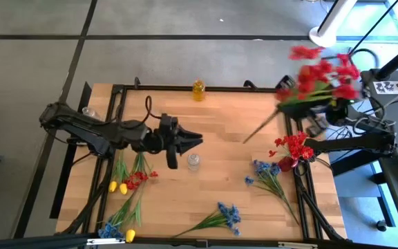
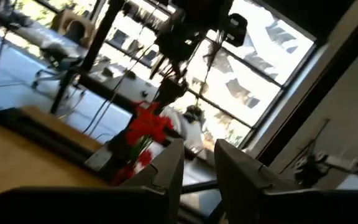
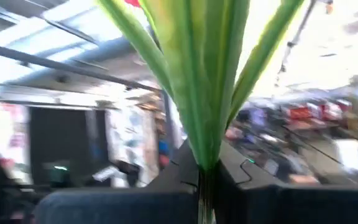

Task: Sort flowers into vase by color
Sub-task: Put the top red flowers into the red vase

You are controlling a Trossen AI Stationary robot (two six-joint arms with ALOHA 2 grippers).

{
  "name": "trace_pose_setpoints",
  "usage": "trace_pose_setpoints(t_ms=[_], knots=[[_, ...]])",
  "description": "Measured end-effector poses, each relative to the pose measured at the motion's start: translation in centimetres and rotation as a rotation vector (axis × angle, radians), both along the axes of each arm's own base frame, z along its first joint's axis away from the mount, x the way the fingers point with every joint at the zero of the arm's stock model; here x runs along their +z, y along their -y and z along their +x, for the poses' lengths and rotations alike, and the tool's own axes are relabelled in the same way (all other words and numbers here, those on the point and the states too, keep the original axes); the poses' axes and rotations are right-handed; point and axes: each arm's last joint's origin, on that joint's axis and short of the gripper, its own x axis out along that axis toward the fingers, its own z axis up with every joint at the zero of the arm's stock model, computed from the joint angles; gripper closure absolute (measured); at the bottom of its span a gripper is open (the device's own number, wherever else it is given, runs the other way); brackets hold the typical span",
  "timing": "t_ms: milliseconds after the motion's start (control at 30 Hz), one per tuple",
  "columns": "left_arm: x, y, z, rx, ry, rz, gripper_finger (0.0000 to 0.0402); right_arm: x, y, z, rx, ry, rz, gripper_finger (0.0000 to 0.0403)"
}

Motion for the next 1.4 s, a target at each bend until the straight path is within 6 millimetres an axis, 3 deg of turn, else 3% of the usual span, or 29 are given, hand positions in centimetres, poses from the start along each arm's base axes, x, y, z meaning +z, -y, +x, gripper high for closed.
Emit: trace_pose_setpoints(t_ms=[233, 467, 700, 900, 1100, 1400], knots=[[0.7, 0.5, 0.3, -0.051, 0.110, 0.044, 0.0358, 0.1, -0.8, -1.2, 0.283, -0.066, -0.033, 0.0392], [0.7, 0.6, 0.2, -0.033, 0.106, 0.064, 0.0390, -0.3, -2.3, -2.1, 0.508, -0.157, -0.068, 0.0393], [0.8, 0.6, 0.2, -0.035, 0.111, 0.048, 0.0393, -1.4, -3.1, -4.7, 0.552, -0.284, -0.043, 0.0391], [0.8, 0.3, 0.3, -0.026, 0.113, 0.028, 0.0392, -1.6, -3.3, -6.2, 0.517, -0.277, -0.045, 0.0393], [1.5, 0.2, 0.1, -0.021, 0.186, 0.048, 0.0392, -2.2, -3.3, -6.3, 0.475, -0.308, -0.058, 0.0390], [2.6, -2.7, 0.1, 0.184, 0.285, 0.085, 0.0392, -4.2, -3.3, -5.3, 0.455, -0.341, -0.083, 0.0393]])
